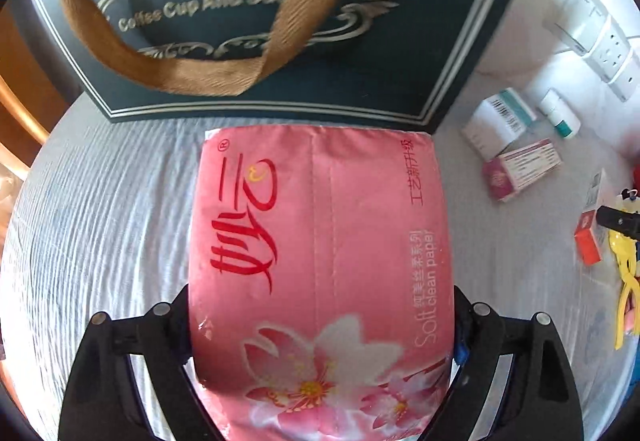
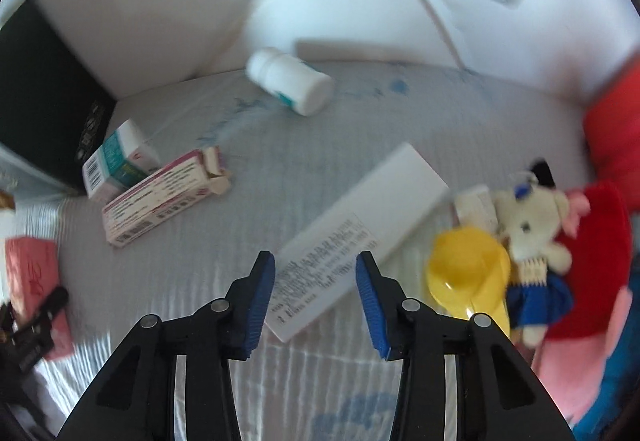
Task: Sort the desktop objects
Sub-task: 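Grasp the pink tissue pack with the left gripper while the right gripper grasps the white medicine box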
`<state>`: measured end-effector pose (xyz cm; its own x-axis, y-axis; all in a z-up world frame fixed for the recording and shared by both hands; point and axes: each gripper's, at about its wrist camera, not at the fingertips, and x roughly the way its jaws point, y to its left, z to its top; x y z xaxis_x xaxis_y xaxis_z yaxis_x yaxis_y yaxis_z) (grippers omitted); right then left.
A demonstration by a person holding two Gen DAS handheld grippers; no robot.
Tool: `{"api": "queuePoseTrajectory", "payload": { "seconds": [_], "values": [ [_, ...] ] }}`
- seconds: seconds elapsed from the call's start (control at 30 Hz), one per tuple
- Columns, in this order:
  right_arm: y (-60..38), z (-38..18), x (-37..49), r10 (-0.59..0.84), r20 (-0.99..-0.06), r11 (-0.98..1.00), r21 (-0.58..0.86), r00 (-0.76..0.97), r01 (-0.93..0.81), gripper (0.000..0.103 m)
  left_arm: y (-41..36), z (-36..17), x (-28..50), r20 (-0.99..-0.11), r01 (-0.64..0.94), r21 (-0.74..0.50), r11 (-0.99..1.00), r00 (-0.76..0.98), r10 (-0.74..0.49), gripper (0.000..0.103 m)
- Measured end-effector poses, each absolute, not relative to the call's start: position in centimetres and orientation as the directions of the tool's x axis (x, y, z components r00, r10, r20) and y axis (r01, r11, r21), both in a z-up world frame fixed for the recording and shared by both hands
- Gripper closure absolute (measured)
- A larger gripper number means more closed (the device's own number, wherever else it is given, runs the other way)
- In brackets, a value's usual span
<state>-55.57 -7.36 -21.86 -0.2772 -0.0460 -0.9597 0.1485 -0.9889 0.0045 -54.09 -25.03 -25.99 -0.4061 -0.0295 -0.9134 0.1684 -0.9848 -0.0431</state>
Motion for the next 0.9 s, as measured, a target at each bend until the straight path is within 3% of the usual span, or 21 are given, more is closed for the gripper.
{"api": "queuePoseTrajectory", "payload": {
  "seconds": [0.07, 0.1, 0.2, 0.27, 0.37, 0.4, 0.5, 0.63, 0.73, 0.9],
  "values": [
    [-7.6, -21.8, -55.7, -0.046, -0.956, -0.987, -0.001, -0.289, 0.162, 0.056, -24.4, -25.8, -53.9, -0.91, 0.188, -0.038, -0.982, -0.413, -0.044, 0.013],
    [-7.7, -21.8, -55.8, -0.047, -0.956, -0.986, -0.002, -0.29, 0.165, 0.049, -24.1, -25.8, -53.7, -0.908, 0.203, -0.034, -0.979, -0.414, -0.054, 0.013],
    [-8.2, -22.1, -56.7, -0.084, -0.96, -0.988, 0.045, -0.269, 0.145, 0.012, -23.7, -26.4, -52.0, -0.905, 0.258, -0.04, -0.965, -0.42, -0.075, 0.013],
    [-9.2, -22.4, -56.7, -0.059, -0.959, -0.987, 0.015, -0.276, 0.159, 0.01, -23.6, -26.8, -50.9, -0.895, 0.281, -0.05, -0.958, -0.438, -0.082, 0.013],
    [-10.1, -22.5, -56.1, -0.001, -0.947, -0.983, -0.058, -0.322, 0.173, 0.017, -23.4, -27.2, -49.4, -0.869, 0.294, -0.059, -0.954, -0.485, -0.096, 0.012],
    [-9.9, -22.3, -55.7, 0.01, -0.942, -0.984, -0.069, -0.336, 0.162, 0.025, -23.2, -27.3, -49.1, -0.859, 0.289, -0.056, -0.956, -0.502, -0.101, 0.012],
    [-8.1, -22.2, -54.2, -0.065, -0.948, -0.994, 0.033, -0.313, 0.106, 0.042, -22.8, -27.4, -48.9, -0.835, 0.27, -0.049, -0.962, -0.539, -0.109, 0.012],
    [-7.1, -23.1, -53.4, -0.078, -0.936, -0.997, 0.068, -0.345, 0.042, 0.04, -24.2, -27.5, -48.8, -0.838, 0.269, -0.083, -0.96, -0.539, -0.079, 0.01],
    [-7.8, -23.1, -54.1, -0.03, -0.91, -1.0, 0.025, -0.413, 0.018, 0.055, -26.4, -28.4, -49.3, -0.83, 0.267, -0.064, -0.962, -0.549, -0.097, 0.007],
    [-9.3, -21.9, -50.0, -0.117, -0.917, -0.986, 0.062, -0.382, 0.154, 0.062, -27.6, -29.1, -48.9, -0.829, 0.263, -0.062, -0.963, -0.551, -0.097, 0.006]
  ]
}}
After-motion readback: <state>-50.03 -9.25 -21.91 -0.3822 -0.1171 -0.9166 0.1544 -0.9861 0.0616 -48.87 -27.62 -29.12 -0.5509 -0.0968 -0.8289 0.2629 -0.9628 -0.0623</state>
